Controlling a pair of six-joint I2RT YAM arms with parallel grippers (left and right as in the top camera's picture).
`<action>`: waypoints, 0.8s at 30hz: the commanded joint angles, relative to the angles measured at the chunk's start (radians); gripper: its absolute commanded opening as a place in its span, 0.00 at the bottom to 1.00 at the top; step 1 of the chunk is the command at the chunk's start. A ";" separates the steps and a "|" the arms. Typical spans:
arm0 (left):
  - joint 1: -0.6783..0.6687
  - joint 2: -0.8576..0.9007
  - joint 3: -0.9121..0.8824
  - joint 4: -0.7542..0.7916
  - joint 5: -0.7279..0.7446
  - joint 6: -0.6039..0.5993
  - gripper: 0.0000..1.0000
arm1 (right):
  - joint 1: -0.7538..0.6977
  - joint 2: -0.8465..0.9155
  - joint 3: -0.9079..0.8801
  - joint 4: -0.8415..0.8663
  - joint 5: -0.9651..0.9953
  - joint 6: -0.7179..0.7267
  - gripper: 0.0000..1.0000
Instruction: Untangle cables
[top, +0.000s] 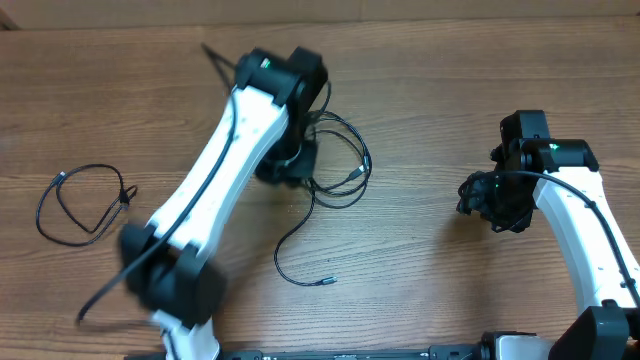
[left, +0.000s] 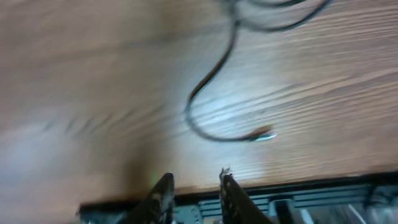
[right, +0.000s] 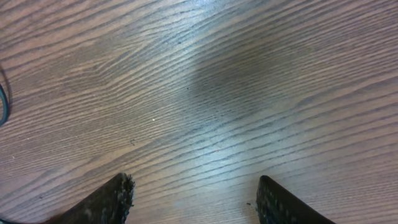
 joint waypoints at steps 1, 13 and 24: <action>-0.006 -0.226 -0.123 0.055 -0.159 -0.169 0.30 | -0.003 0.000 0.018 0.009 0.010 0.000 0.62; -0.007 -0.427 -0.668 0.864 -0.137 -0.144 0.68 | -0.003 0.000 0.018 0.011 0.010 0.001 0.62; -0.005 -0.105 -0.741 1.216 0.019 -0.082 0.70 | -0.003 0.000 0.018 0.013 0.010 0.000 0.62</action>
